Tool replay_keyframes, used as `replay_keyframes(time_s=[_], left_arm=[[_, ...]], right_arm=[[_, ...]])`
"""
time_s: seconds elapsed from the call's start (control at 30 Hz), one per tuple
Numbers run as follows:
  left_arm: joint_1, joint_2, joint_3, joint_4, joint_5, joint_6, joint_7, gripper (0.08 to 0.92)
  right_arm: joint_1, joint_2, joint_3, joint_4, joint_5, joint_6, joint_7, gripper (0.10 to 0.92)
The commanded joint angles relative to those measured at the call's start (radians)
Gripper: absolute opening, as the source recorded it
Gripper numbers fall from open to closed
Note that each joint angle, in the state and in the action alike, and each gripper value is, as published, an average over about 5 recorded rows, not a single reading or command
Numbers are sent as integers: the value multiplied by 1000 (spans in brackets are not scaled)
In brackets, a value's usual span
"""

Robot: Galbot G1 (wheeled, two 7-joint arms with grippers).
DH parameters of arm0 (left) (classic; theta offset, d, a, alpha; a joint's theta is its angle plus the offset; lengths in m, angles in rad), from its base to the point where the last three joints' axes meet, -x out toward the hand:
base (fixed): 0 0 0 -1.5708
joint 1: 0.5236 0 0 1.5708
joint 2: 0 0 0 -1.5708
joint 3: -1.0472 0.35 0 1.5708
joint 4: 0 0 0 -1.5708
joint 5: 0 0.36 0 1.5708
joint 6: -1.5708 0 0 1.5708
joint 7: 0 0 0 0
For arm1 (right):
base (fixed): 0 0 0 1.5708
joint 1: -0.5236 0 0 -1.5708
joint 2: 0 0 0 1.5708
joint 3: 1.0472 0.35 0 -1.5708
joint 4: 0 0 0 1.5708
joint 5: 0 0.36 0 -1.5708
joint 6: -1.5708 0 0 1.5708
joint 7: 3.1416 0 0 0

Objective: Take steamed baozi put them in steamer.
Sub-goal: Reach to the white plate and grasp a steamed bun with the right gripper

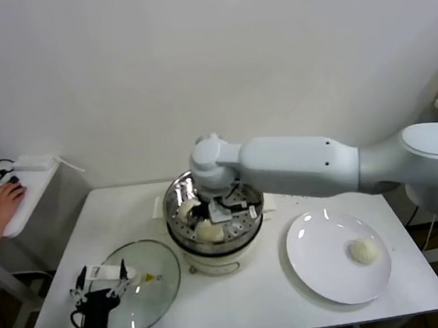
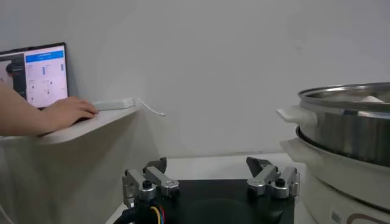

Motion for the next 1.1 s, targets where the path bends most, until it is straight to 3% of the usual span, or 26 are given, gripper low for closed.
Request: replay_keyframes(time_s=[0.03,0.2,0.47,0.57,0.87,1.1], left_arm=[[1,4,0,-4,0,1,0,823],[-1,7,4,-12,1,5,-2,823],[-8,9,25,-14,10,8,-8,823],[-12,9,34,-14,12,8,-8,823],[-21,11,57,-9,12,8,-11,823],[-15,15,60,-13,9,4,-8,823]], right_arm=[[117,-104,3,14,128,-22,-5,823],[211,-214,-69,9,294,-95,-14,823],[335,-419,-275,-7,684,-355,11,823],[344,-504,-318,-7,746,-427,35,823],[273,-754,-341,28,774,-565,97,823],[84,-866,-235,8,670,-605,103,823]])
